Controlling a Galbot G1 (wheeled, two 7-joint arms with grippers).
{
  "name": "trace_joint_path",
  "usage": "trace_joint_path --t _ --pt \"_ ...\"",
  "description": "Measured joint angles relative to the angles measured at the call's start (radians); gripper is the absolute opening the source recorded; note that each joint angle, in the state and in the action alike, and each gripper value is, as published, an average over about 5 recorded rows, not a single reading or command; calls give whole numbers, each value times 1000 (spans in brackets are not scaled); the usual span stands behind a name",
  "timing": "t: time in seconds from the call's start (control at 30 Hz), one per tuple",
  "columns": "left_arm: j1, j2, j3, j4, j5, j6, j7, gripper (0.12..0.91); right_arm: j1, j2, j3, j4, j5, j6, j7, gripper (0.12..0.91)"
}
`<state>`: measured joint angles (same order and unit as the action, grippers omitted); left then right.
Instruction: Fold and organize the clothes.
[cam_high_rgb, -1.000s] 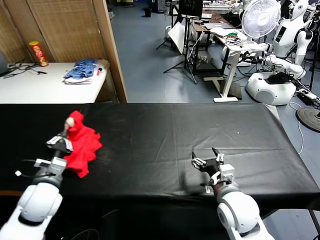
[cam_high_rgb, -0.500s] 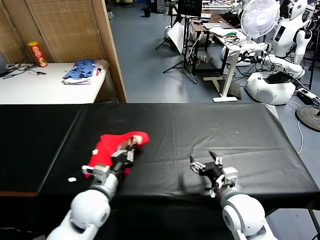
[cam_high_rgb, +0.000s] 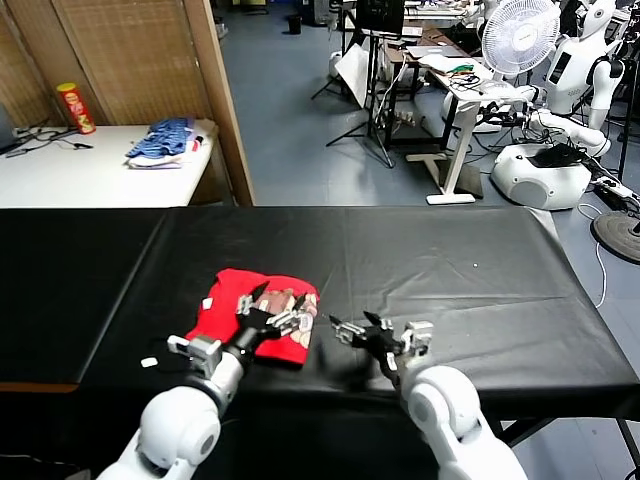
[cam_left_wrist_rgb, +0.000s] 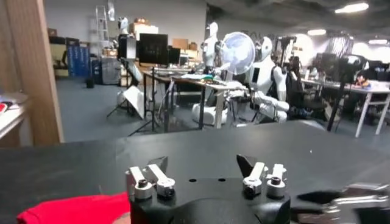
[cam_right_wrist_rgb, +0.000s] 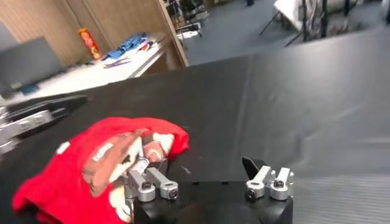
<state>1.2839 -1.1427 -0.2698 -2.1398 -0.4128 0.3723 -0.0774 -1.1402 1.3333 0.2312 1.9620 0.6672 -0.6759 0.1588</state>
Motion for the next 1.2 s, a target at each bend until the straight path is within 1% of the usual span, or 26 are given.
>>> trace_joint_path --t 0.13,0.33,0.5,0.57,0.6,0.7,0.73,0.77,0.87,0.93,0.97,1.03,1.1,1.2 --pt "26 1 -28 -13 16 -4 -12 798 68 41 -32 -89 83 12 21 798" --pt "80 -13 -69 -32 34 -10 -14 798 165 111 -57 -223 177 45 74 798" --pt "126 -22 -106 -44 36 -15 -15 798 226 160 -58 -313 235 51 83 789" --pt "142 -26 -122 -48 39 -18 -16 798 246 174 -60 -345 247 48 80 740" --pt "151 -28 -130 -50 41 -19 -16 798 255 178 -62 -360 250 47 76 699" --pt "173 -35 -150 -57 46 -23 -16 798 280 182 -73 -401 231 55 51 542" --pt "180 -38 -155 -58 48 -25 -16 798 287 180 -78 -413 213 65 37 475" --pt "187 -41 -160 -59 51 -28 -16 798 293 177 -84 -424 187 81 17 424" --pt "204 -50 -171 -59 61 -35 -18 798 311 160 -108 -449 68 152 -63 258" --pt "213 -54 -176 -55 67 -38 -20 798 319 142 -127 -459 -46 211 -125 188" --pt "216 -56 -178 -53 69 -39 -21 798 321 131 -136 -461 -111 243 -155 173" --pt "222 -57 -185 -48 72 -43 -25 798 319 104 -152 -461 -251 312 -209 191" --pt "228 -56 -192 -44 71 -48 -33 798 311 74 -160 -451 -380 379 -244 244" --pt "237 -51 -203 -35 62 -64 -45 798 286 24 -157 -419 -538 463 -263 405"
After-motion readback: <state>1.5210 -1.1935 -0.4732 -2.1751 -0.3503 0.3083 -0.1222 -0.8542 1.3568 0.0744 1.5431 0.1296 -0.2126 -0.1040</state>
